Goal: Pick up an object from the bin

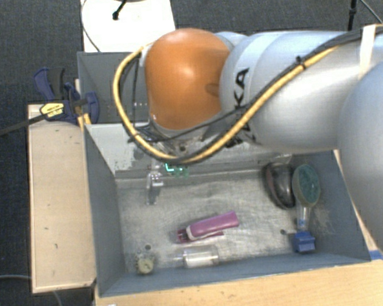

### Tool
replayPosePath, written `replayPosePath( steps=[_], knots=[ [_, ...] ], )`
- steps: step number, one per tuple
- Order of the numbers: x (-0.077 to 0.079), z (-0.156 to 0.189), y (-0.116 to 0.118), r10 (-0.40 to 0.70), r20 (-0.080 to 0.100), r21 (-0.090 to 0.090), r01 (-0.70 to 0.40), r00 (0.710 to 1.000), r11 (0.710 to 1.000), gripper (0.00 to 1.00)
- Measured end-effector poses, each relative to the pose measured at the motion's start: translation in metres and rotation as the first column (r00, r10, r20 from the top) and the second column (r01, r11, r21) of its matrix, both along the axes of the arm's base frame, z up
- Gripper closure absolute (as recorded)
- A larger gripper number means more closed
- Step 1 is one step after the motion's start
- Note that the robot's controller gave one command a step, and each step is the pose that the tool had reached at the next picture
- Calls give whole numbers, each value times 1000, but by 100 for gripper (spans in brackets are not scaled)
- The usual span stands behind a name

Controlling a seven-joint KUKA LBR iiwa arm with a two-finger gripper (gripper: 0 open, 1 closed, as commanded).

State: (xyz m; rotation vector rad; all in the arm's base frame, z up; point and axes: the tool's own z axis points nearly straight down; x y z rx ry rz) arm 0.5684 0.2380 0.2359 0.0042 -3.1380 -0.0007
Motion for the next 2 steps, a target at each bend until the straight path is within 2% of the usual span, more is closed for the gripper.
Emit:
replayPosePath(
  steps=[1, 2],
  knots=[
    [-48, -165, -149, 221, 16, 0, -221, 975, 975, 0],
    [-40, -135, -166, 78, 10, 0, -78, 997, 997, 0]
  ],
)
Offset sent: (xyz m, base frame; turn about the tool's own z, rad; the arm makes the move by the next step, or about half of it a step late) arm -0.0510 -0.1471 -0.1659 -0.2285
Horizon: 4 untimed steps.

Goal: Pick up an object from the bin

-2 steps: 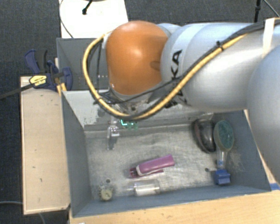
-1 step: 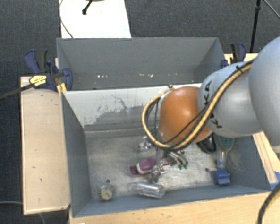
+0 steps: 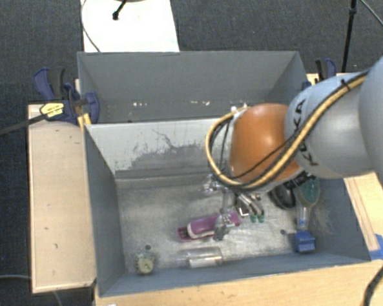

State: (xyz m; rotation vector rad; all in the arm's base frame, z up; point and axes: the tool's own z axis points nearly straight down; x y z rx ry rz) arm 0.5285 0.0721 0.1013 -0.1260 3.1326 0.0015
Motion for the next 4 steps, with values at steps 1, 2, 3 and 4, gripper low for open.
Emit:
replayPosePath(
  steps=[1, 2, 3, 4],
  knots=[
    [7, -1, 7, 133, 0, 0, -133, 991, 991, 0],
    [21, -30, 3, 46, 1, 1, -46, 999, 999, 0],
    [23, -28, 3, 43, 2, 1, -43, 999, 999, 0],
    [25, -26, 4, 41, 7, 3, -41, 999, 999, 100]
  ],
)
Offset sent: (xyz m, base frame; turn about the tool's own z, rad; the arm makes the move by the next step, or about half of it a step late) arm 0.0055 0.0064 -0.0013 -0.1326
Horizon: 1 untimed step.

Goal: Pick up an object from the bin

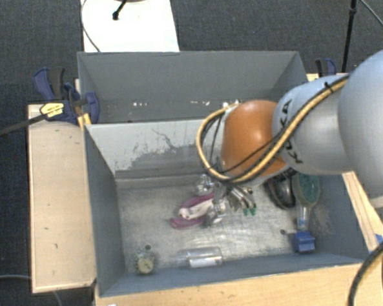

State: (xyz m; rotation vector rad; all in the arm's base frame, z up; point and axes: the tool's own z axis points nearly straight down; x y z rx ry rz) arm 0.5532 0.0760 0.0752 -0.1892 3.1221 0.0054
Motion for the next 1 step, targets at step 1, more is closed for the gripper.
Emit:
replayPosePath(
  steps=[1],
  knots=[
    [2, 62, 0, -6, -5, -3, 5, 1000, 1000, 100]
  ],
)
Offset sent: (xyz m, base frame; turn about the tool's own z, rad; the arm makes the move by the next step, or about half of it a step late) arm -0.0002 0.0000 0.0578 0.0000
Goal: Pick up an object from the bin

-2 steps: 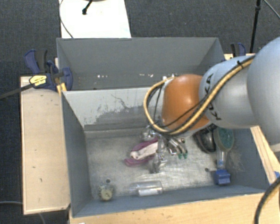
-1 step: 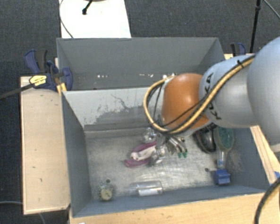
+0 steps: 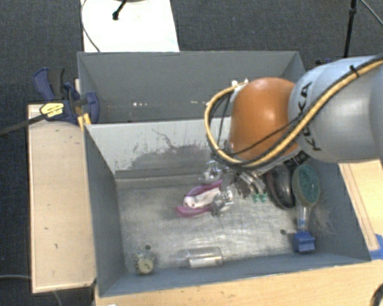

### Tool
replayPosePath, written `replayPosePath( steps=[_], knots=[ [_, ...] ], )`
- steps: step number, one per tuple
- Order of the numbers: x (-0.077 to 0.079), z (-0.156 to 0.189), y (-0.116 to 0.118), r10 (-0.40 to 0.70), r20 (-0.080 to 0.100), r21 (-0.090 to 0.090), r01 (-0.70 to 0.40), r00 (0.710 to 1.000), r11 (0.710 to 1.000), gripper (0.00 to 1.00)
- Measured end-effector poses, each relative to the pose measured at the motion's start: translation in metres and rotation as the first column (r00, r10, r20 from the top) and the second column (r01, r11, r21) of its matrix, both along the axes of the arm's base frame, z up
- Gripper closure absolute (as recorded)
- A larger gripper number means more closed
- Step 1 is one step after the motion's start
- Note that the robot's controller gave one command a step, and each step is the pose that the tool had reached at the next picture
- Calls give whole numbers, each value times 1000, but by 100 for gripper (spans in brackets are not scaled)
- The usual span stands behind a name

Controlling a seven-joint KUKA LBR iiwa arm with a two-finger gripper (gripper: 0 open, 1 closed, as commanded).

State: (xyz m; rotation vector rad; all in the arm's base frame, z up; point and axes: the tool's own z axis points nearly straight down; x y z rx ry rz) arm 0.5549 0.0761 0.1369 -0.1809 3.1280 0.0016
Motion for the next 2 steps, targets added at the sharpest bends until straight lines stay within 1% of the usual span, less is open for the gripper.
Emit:
replayPosePath(
  steps=[1, 2],
  knots=[
    [1, 8, 0, -5, -4, 0, 5, 1000, 1000, 100],
    [2, 40, 0, -10, -2, 0, 10, 1000, 1000, 100]
  ],
)
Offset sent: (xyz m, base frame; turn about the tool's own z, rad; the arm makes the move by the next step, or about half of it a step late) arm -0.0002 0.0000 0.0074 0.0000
